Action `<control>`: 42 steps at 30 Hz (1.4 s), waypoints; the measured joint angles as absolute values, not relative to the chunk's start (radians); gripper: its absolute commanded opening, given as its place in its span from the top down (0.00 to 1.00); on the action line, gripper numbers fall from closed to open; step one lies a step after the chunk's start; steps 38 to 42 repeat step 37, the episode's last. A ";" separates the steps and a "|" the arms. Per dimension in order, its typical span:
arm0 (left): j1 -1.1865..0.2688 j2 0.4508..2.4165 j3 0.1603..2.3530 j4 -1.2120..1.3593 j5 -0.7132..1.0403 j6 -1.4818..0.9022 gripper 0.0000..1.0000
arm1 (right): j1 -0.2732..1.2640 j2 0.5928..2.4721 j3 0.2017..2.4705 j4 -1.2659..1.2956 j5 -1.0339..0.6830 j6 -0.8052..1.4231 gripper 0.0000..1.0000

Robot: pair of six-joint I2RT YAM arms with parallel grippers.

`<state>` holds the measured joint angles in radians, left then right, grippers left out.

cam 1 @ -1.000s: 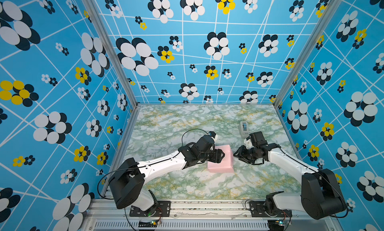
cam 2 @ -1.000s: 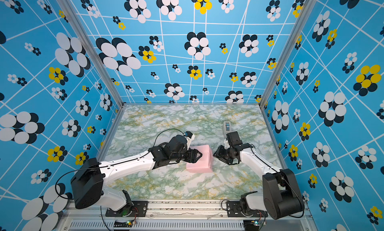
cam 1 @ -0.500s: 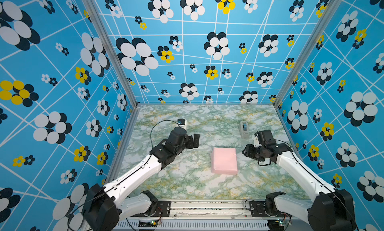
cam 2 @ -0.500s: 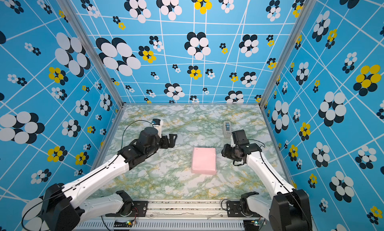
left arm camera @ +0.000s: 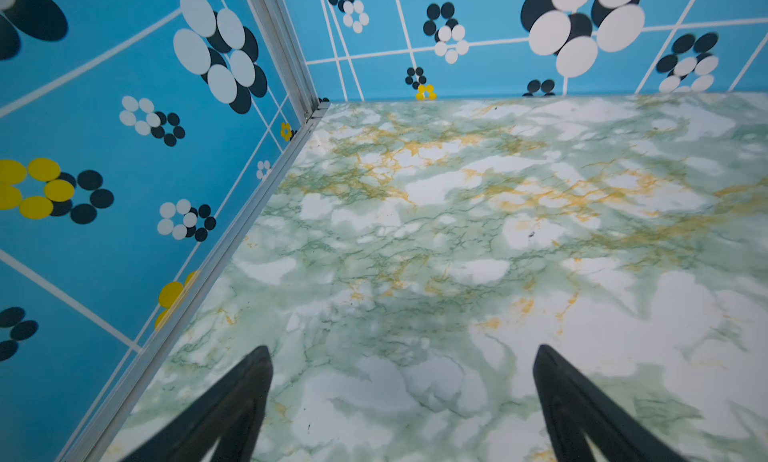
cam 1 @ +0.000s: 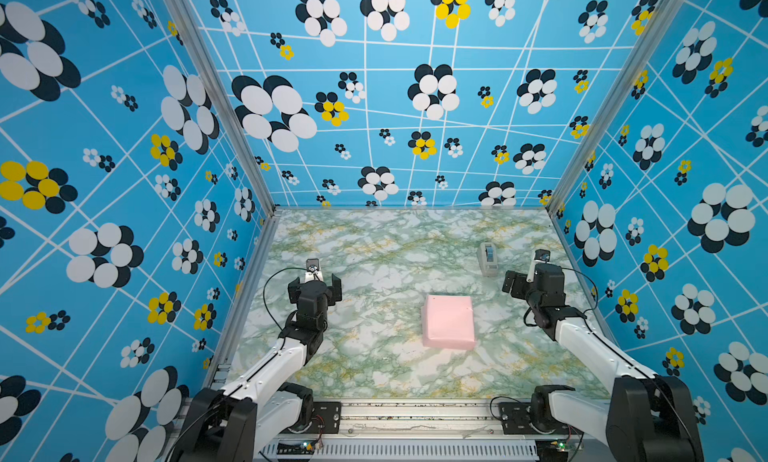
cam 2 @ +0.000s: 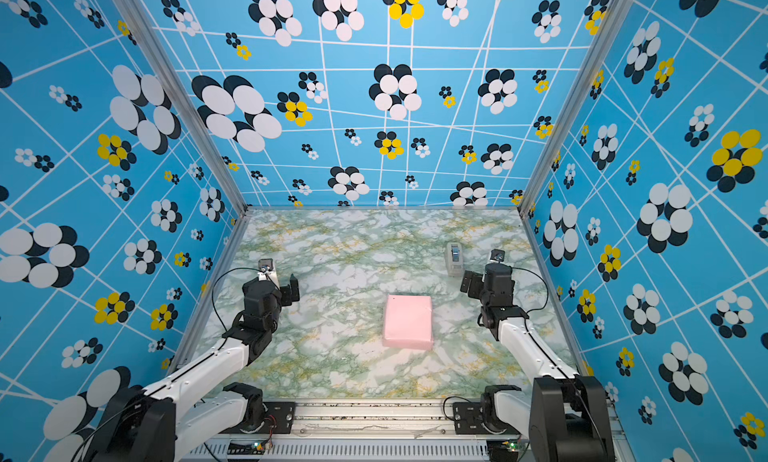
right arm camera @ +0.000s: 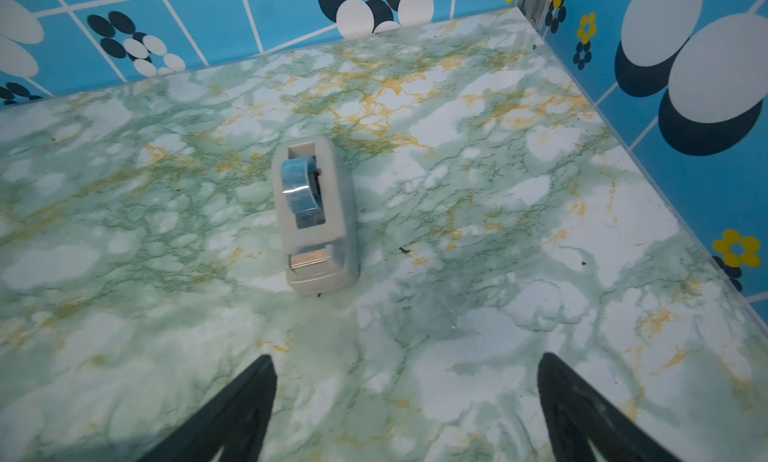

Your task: Wrap the gift box in paper

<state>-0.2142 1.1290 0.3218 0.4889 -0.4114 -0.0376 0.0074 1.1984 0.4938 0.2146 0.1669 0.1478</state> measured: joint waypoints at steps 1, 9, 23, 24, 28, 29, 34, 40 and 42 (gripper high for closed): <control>-0.195 1.177 0.307 0.538 -0.391 -0.031 0.01 | -0.004 1.218 0.466 0.279 0.159 0.136 0.01; -0.112 1.512 0.318 0.875 -0.228 0.027 0.01 | -0.017 1.456 0.345 0.749 0.075 0.065 0.01; -0.035 1.546 0.350 0.915 -0.156 -0.018 0.01 | -0.017 1.546 0.379 0.899 0.057 0.054 0.01; -0.035 1.546 0.350 0.915 -0.156 -0.018 0.01 | -0.017 1.546 0.379 0.895 0.057 0.054 0.01; -0.035 1.546 0.350 0.915 -0.156 -0.018 0.01 | -0.017 1.546 0.379 0.894 0.057 0.054 0.01; -0.035 1.546 0.350 0.915 -0.156 -0.018 0.01 | -0.017 1.546 0.379 0.894 0.057 0.054 0.01; -0.035 1.546 0.351 0.914 -0.156 -0.018 0.01 | -0.017 1.546 0.379 0.894 0.057 0.054 0.01; -0.035 1.546 0.351 0.914 -0.156 -0.018 0.01 | -0.017 1.546 0.379 0.894 0.057 0.054 0.01; -0.035 1.546 0.351 0.914 -0.156 -0.018 0.01 | -0.017 1.546 0.379 0.894 0.057 0.054 0.01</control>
